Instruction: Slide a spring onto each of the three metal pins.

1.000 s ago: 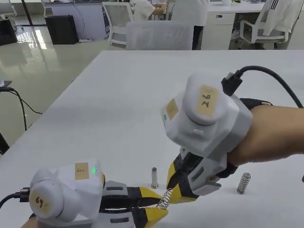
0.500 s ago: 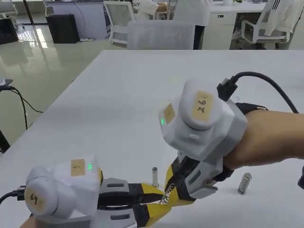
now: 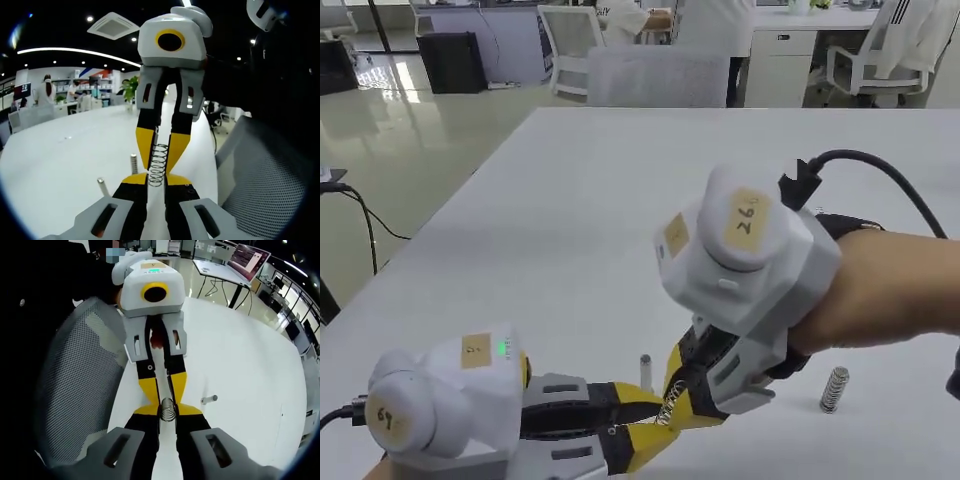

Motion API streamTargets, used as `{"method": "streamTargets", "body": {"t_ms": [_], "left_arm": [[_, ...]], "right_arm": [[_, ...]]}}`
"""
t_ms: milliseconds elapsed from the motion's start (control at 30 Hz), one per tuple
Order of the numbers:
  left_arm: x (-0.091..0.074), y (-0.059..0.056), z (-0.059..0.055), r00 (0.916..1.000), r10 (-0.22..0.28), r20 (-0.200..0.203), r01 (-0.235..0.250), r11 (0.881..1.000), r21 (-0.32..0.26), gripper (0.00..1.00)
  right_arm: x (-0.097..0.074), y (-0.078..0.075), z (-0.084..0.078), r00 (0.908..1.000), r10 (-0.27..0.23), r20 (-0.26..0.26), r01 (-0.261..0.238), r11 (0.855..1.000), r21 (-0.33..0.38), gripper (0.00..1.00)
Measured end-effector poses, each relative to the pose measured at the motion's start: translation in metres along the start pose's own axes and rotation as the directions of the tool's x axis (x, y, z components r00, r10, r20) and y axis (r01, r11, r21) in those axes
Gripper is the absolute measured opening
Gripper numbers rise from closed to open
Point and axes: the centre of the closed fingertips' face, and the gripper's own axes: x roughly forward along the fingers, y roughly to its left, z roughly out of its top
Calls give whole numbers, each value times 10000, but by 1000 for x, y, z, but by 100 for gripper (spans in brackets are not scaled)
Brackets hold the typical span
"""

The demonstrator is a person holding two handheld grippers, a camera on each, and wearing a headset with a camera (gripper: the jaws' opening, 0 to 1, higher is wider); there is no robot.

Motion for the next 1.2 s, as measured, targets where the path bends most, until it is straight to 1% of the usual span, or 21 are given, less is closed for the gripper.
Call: {"method": "streamTargets", "body": {"t_ms": [33,100,200,367,433,467,500,700,800,900,1000,1200], "left_arm": [[0,0,-2,10000,22,-92,-22,10000,-40,5],[-1,1,-4,9999,64,-149,-66,9999,-130,10],[-1,3,-7,9996,130,-256,-135,9997,-188,13],[-2,6,-14,9978,335,-570,-362,9983,-463,19],[-3,11,-19,9953,544,-806,-587,9969,-519,23],[-4,13,-23,9926,652,-1022,-706,9962,-503,25],[-4,14,-26,9910,710,-1134,-770,9958,-492,26],[-8,23,-36,9795,1165,-1645,-1253,9911,-440,29],[-9,25,-38,9770,1258,-1719,-1362,9894,-500,30],[-9,25,-40,9748,1300,-1813,-1400,9892,-430,32],[-10,26,-43,9722,1352,-1910,-1456,9885,-416,35],[-11,29,-43,9699,1449,-1954,-1567,9866,-463,35]], "right_arm": [[0,0,0,10000,-8,3,8,10000,-7,8],[-1,0,1,10000,-33,9,33,10000,-24,8],[-1,-1,1,10000,-68,-11,68,10000,-13,8],[-3,-2,-1,9999,-133,-76,133,9999,-11,8],[-4,-3,-1,9998,-170,-103,170,9999,-10,8],[-5,-3,-2,9997,-182,-131,182,9998,-7,8],[-5,-4,-3,9997,-190,-163,190,9998,-9,8],[-8,-7,-6,9989,-309,-349,308,9995,-20,8],[-10,-10,-7,9984,-359,-438,357,9994,-49,8],[-12,-13,-8,9975,-419,-563,413,9991,-119,8],[-16,-20,-9,9961,-522,-707,509,9985,-199,8],[-22,-34,-6,9937,-709,-864,680,9971,-353,8]]}}
